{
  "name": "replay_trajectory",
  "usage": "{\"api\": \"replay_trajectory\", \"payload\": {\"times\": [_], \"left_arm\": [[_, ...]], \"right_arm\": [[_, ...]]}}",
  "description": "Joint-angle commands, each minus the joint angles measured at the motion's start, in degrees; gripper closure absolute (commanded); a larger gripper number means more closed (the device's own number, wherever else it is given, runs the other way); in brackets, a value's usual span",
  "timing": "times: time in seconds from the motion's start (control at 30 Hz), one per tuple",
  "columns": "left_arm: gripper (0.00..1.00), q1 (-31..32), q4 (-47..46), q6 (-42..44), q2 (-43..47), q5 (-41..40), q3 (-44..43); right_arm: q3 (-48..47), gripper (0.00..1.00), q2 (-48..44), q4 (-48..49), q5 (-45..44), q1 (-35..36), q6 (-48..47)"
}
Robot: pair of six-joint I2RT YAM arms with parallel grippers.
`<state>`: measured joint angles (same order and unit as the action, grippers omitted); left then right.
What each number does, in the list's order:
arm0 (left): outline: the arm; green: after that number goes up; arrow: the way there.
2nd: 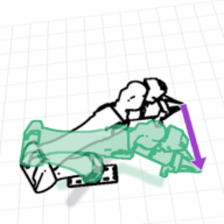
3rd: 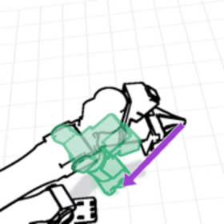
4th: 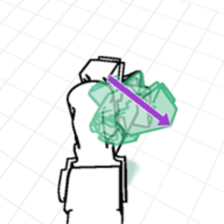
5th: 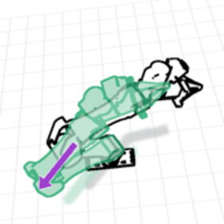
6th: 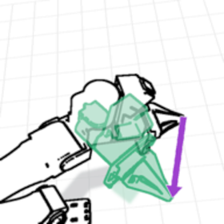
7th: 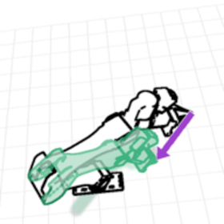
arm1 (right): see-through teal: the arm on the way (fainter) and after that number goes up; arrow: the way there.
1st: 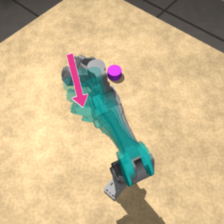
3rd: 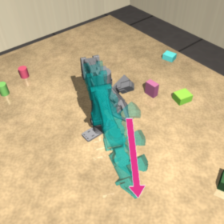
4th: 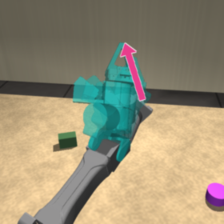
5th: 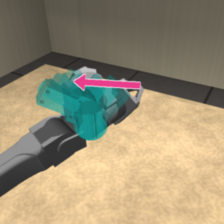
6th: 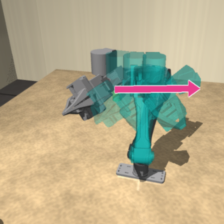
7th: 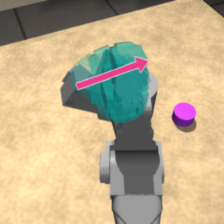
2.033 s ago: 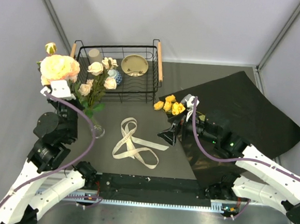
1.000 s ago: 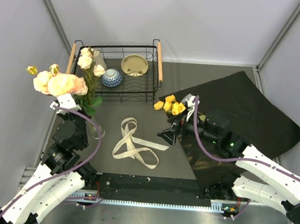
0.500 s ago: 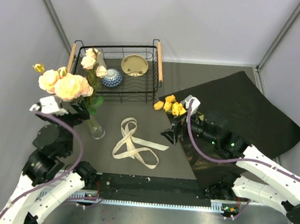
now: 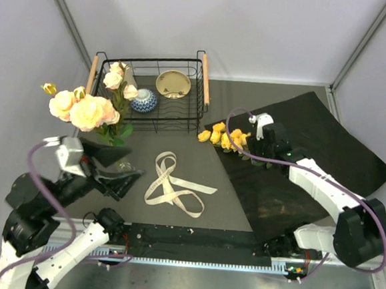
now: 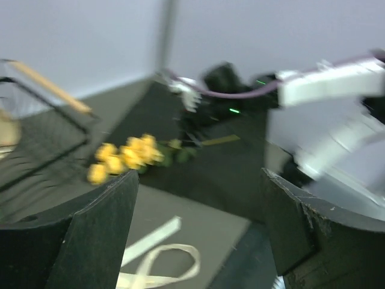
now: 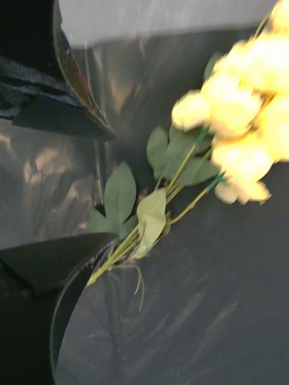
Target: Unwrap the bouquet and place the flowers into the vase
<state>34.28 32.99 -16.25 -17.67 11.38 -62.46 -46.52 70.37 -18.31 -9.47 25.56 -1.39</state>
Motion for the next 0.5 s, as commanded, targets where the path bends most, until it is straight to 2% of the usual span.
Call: {"api": "replay_trajectory", "payload": {"times": [0.0,0.03,0.13,0.33,0.43,0.47], "left_arm": [[0.15,0.08,-6.96,-4.66,-9.38,27.00,0.84],[0.18,0.08,-9.41,-5.28,-12.27,32.43,1.02],[0.20,0.08,-13.38,-7.57,-15.45,37.13,2.86],[0.20,0.08,-15.85,-8.00,-13.10,36.79,5.94],[0.19,0.17,-15.68,-8.53,-9.24,34.69,8.57],[0.18,0.08,-15.33,-8.45,-8.27,33.20,9.10]], "right_arm": [[0.65,0.42,5.82,5.12,-4.07,-4.28,-7.40],[-0.14,0.42,6.96,6.69,-3.80,-4.81,-7.92],[-3.55,0.39,12.23,7.50,2.78,-5.08,-13.01],[-10.15,0.29,22.17,3.37,11.13,-5.17,-21.72],[-11.39,0.32,25.68,3.19,11.14,-5.26,-23.66],[-11.75,0.39,26.39,2.93,10.97,-5.17,-24.27]]}}
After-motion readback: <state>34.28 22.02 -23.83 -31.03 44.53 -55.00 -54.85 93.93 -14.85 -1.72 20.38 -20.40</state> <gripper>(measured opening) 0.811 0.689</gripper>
